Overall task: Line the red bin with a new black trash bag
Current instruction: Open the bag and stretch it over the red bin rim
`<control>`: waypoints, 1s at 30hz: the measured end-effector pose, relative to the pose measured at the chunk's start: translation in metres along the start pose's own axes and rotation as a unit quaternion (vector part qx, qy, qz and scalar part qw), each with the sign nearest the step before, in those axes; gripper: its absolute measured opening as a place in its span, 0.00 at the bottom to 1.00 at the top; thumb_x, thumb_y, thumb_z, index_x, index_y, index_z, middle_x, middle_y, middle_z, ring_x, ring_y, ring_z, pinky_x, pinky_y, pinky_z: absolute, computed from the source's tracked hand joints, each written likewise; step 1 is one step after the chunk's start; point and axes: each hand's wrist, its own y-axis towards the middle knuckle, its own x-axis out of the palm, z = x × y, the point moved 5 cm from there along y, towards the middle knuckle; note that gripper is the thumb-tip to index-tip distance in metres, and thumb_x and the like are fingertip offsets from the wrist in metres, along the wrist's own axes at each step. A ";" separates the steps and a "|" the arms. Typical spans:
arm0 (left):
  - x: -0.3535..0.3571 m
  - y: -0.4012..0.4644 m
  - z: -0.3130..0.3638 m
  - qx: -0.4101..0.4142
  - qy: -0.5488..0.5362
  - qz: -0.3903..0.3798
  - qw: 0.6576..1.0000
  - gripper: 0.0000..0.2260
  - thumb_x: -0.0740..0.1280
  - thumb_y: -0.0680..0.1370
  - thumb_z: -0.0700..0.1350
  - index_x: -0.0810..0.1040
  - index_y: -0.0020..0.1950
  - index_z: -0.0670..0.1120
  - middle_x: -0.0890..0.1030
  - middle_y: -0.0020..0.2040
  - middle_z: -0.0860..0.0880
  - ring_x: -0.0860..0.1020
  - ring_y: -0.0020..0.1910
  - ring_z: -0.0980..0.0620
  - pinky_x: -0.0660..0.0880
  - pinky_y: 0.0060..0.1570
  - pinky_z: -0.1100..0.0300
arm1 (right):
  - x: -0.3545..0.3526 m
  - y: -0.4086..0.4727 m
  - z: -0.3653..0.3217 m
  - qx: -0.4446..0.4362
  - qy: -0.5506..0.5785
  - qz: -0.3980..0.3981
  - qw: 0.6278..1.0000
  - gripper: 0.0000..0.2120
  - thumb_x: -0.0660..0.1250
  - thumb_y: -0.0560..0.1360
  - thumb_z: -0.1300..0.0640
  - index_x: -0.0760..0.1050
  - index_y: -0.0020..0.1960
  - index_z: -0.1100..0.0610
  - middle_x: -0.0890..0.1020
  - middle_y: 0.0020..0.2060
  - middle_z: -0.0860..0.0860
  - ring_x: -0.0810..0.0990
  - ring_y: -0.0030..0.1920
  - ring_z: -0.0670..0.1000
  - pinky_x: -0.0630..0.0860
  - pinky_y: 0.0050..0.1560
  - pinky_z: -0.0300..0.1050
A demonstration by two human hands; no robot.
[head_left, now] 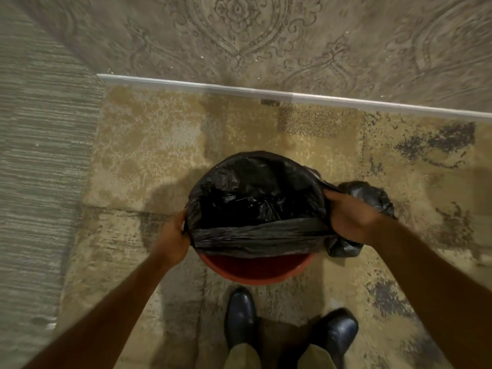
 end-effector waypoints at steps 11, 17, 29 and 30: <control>0.022 -0.021 0.004 -0.059 -0.402 -0.036 0.913 0.26 0.69 0.76 0.35 0.77 0.70 0.57 0.82 0.64 0.51 0.84 0.55 0.49 0.83 0.43 0.53 | -0.012 -0.041 0.023 -0.340 -0.521 0.290 0.727 0.21 0.59 0.80 0.63 0.68 0.73 0.60 0.84 0.47 0.64 0.83 0.40 0.62 0.72 0.37 0.44; 0.022 -0.027 0.007 -0.099 -0.414 0.092 0.900 0.13 0.64 0.80 0.29 0.78 0.60 0.43 0.84 0.54 0.44 0.86 0.43 0.48 0.83 0.34 0.53 | -0.012 -0.050 0.064 -0.279 -0.554 0.271 0.736 0.38 0.65 0.76 0.49 0.50 0.80 0.49 0.61 0.77 0.57 0.58 0.77 0.58 0.64 0.71 0.59; 0.067 -0.056 0.032 -0.216 -0.382 -0.016 0.898 0.07 0.67 0.78 0.33 0.80 0.44 0.43 0.84 0.39 0.44 0.85 0.35 0.48 0.81 0.34 0.56 | 0.010 -0.029 0.115 -0.299 -0.533 0.216 0.762 0.16 0.69 0.75 0.51 0.75 0.62 0.53 0.76 0.59 0.52 0.78 0.59 0.56 0.75 0.54 0.45; 0.068 -0.054 0.037 -0.217 -0.407 -0.003 0.887 0.07 0.65 0.78 0.34 0.80 0.44 0.44 0.84 0.40 0.45 0.85 0.37 0.47 0.81 0.36 0.55 | 0.017 -0.025 0.112 -0.314 -0.548 0.218 0.744 0.12 0.68 0.76 0.52 0.78 0.57 0.54 0.77 0.57 0.52 0.78 0.58 0.56 0.76 0.53 0.47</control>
